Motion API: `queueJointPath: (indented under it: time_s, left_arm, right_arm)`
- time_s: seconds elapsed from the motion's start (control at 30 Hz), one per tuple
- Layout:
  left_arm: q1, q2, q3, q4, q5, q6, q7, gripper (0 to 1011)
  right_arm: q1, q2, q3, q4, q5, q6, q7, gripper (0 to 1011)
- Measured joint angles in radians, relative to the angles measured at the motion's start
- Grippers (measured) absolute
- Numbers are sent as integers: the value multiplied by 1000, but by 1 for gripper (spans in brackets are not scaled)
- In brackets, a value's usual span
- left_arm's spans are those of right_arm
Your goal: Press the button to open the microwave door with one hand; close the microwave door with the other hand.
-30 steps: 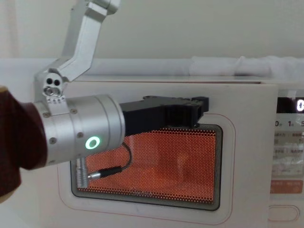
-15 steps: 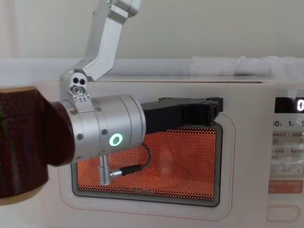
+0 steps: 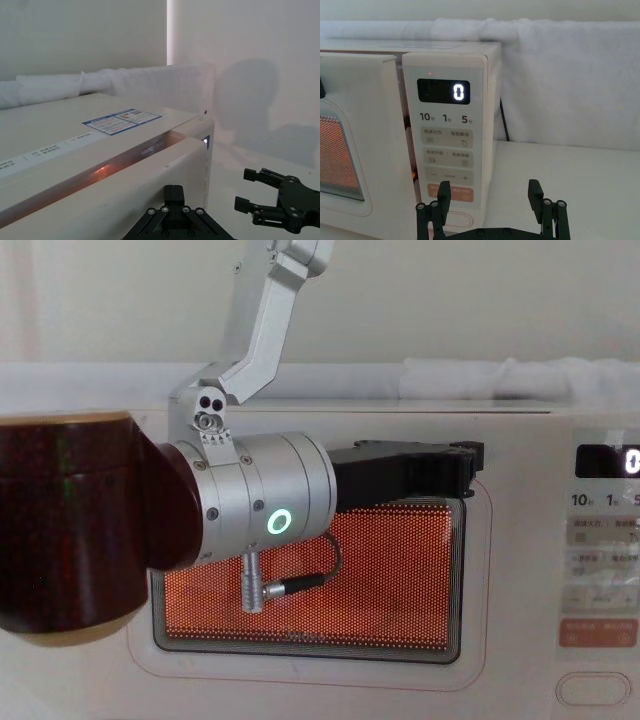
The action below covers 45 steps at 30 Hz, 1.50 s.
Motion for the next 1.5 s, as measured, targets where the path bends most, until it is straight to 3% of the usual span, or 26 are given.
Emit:
queueJointPath:
  time_s: [0.43,1.0,1.2,1.33,1.5]
  left_arm:
    - [-6,-18,-1,12,38,16,31,0]
    - [-25,-62,-32,54,88,15,55,0]
    - [-3,-68,-51,20,12,-8,-22,0]
    - [32,-44,-50,-41,-44,-11,-68,0]
    - [81,-7,-55,-106,-67,-13,-64,0]
  right_arm:
    - [0,0,0,0,0,0,0,1000]
    - [0,0,0,0,0,0,0,1000]
    - [0,0,0,0,0,0,0,1000]
    - [0,0,0,0,0,0,0,1000]
    - [0,0,0,0,0,0,0,1000]
